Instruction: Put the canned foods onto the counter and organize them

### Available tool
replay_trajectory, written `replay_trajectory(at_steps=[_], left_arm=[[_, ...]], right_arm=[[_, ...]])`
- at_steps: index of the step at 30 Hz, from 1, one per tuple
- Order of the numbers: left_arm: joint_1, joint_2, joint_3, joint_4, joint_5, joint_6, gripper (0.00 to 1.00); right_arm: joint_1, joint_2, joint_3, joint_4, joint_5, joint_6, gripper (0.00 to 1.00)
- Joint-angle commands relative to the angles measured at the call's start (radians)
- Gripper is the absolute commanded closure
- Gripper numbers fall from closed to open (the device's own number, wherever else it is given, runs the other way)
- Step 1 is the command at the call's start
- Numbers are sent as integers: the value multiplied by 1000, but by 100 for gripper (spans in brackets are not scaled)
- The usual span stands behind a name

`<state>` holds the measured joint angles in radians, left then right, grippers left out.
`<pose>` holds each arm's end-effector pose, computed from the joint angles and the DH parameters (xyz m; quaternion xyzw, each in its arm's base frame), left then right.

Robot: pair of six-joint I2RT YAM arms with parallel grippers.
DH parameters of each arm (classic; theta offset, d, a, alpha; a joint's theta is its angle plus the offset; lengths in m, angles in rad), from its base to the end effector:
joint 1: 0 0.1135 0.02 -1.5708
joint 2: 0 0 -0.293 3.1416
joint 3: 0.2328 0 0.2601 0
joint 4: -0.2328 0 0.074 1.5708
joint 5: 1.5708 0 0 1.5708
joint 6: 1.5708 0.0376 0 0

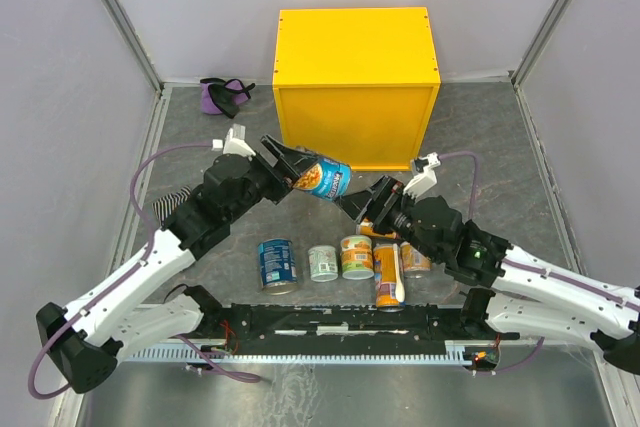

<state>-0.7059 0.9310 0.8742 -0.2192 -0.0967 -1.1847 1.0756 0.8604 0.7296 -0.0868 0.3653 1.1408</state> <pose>0.1609 -0.1324 0.3637 -0.2172 0.7671 -0.4658 0.3840 0.1041 0.1645 0.3386 0.1387 0.7626 0.4878 0.4015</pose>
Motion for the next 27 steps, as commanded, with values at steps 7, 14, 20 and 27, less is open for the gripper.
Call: replay_trajectory(at_steps=[7,14,20,27], left_arm=[[36,-86,20,339,100,-216,97],[38,-83,-1,427,115,-291,97],[40,-93,-25,488,114,-348,97],[40,-117,-78,575,92,-416,97]], right_arm=[[-13,-17,-15,152,-2,47,4],[-15,35,-2,264,-19,80,4],[-20,48,11,310,-6,91,4],[-22,44,-28,400,31,133,4]])
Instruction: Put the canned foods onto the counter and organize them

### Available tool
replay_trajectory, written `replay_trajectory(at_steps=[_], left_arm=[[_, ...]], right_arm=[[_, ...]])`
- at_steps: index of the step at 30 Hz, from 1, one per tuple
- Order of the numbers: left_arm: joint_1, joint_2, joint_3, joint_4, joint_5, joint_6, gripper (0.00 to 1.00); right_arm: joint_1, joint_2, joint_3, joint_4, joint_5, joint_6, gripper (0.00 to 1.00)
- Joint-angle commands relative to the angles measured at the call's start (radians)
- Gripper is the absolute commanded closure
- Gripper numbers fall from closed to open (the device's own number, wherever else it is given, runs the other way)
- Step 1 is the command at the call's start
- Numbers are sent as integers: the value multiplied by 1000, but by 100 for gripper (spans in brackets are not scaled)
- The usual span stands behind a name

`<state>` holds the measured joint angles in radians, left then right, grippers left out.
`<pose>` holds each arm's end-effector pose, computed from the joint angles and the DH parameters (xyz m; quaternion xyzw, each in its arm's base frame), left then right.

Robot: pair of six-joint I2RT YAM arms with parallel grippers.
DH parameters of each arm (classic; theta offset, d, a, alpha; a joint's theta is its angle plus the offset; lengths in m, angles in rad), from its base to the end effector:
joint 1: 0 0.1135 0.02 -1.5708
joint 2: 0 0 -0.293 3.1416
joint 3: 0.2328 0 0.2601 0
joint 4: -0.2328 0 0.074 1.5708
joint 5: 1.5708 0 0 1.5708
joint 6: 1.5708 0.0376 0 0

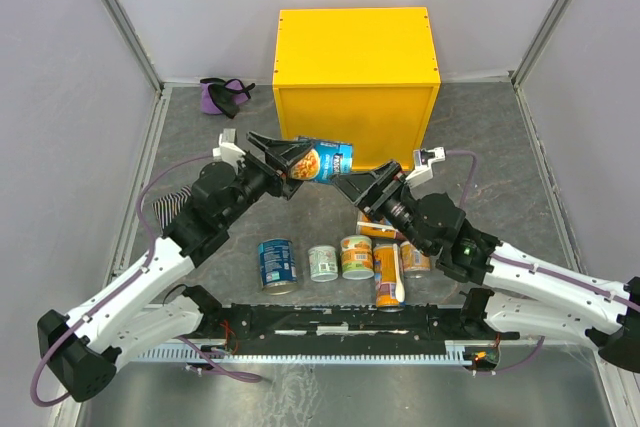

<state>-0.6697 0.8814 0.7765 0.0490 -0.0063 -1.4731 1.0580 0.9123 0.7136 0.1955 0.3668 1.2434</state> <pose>0.1593 -0.1258 0.3665 -0.2861 0.6679 -0.6021 0.3310 0.1147 0.1762 0.3538 0.1927 0.6814 0.5811 0.4010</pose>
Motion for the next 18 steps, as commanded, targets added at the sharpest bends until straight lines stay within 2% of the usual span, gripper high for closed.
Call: replay_trajectory(at_steps=[1,18], left_arm=[[4,-71,15,313,-2,-130,97],[4,-105,-44,415,-6,-208,97]], right_arm=[[-5,-6,-12,126,32,31,4],[-11,-10,-34,211,92,60,3]])
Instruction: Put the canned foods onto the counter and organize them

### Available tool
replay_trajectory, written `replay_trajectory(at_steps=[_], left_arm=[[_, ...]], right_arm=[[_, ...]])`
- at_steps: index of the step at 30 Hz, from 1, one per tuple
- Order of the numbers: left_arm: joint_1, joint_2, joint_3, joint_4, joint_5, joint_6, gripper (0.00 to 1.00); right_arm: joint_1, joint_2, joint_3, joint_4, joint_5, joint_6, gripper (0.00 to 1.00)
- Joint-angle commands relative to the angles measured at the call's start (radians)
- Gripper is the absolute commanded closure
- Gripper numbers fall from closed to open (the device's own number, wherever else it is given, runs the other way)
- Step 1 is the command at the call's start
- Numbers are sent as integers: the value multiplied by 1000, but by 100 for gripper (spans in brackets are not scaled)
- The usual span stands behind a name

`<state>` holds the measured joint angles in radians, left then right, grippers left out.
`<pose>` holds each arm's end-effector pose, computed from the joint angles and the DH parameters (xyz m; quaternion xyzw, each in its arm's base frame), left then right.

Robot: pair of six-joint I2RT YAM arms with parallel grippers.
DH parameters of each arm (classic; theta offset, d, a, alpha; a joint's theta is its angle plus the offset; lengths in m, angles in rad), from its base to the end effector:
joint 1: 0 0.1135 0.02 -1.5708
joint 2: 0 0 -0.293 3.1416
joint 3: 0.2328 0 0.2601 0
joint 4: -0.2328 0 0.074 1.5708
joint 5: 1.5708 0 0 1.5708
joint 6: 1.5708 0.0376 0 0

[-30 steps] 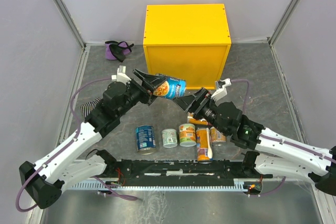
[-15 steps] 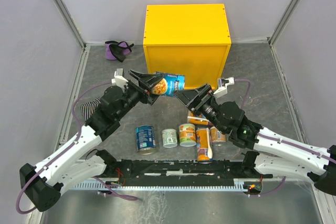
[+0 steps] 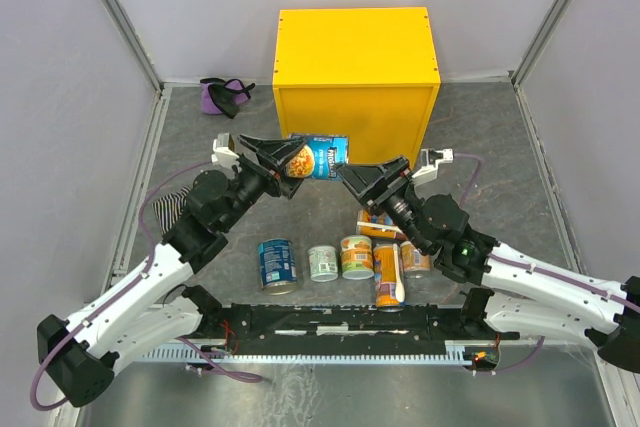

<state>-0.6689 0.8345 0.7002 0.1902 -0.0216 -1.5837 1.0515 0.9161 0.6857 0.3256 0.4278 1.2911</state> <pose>0.1523 -0.1194 0.3624 -0.3104 0.6129 -0.6528 0.3191 0.1175 0.1741 0.3568 0.2345 0.6338 0.6106 0.4128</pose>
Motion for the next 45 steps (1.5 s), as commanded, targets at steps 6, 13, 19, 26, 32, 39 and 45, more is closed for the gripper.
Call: replay_trajectory(at_steps=[6,13,19,26,32,39,45], left_arm=[[3,-65,28,277,25,-99,97],[3,-73,23,283,22,-105,97],[3,-64,33,287,31,-104,97],[3,-58,30,304,28,-107,97],[3,-48,38,313,37,-108,97],[2,-47,26,324,44,-108,97],[3,-50,7,347,51,-109,97]], right_arm=[[-4,8,-5,133,26,11,3],[-5,65,38,145,14,-13,3],[-5,109,86,161,20,-52,3],[-4,177,153,178,23,-85,3],[-6,251,200,217,40,-99,2],[-7,311,269,213,57,-135,0],[-8,359,293,215,70,-129,0]])
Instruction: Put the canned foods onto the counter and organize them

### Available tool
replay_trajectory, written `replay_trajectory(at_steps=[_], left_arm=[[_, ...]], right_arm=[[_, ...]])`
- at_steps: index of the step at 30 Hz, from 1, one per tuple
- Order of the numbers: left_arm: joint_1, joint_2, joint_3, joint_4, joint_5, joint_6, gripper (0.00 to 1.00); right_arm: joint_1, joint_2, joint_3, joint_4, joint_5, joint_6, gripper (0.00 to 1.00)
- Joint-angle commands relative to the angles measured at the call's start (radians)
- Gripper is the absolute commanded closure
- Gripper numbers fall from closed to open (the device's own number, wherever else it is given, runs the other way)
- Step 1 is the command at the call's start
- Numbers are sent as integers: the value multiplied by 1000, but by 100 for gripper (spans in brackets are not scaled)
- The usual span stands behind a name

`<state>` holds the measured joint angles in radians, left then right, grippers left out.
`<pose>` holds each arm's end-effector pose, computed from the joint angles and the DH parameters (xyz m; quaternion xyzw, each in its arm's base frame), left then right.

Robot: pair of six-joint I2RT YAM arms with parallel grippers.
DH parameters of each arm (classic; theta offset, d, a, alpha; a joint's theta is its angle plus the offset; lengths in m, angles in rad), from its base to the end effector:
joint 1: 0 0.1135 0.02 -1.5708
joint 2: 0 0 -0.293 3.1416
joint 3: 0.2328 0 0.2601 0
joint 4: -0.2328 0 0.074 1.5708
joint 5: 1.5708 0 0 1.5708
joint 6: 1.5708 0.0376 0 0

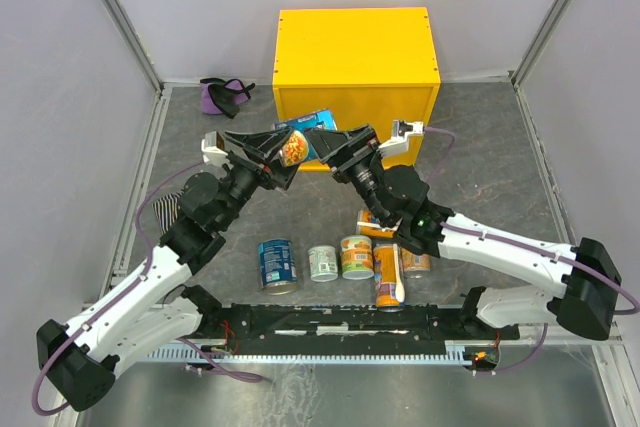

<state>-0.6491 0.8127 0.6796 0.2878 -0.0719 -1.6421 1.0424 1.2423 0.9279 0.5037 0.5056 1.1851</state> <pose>0.1510 -0.1112 0.3693 -0.3336 0.5585 -0.6819 0.3344 0.1618 0.2410 0.3897 0.2363 0.6015 0.5994 0.4723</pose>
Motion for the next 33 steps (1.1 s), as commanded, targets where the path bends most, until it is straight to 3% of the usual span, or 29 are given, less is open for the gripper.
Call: replay_trajectory(at_steps=[1,15,20,33], left_arm=[[-18,-28,25,253,103,-50,97],[-16,-32,-27,304,122,-53,97],[-14,-36,-31,303,137,-49,97],[36,-65,17,138,202,91,97]], right_arm=[[1,40,51,40,-6,-19,0],[-27,101,72,105,-4,-18,2],[-34,133,84,112,-46,-15,15],[-39,214,-13,397,-145,11,53]])
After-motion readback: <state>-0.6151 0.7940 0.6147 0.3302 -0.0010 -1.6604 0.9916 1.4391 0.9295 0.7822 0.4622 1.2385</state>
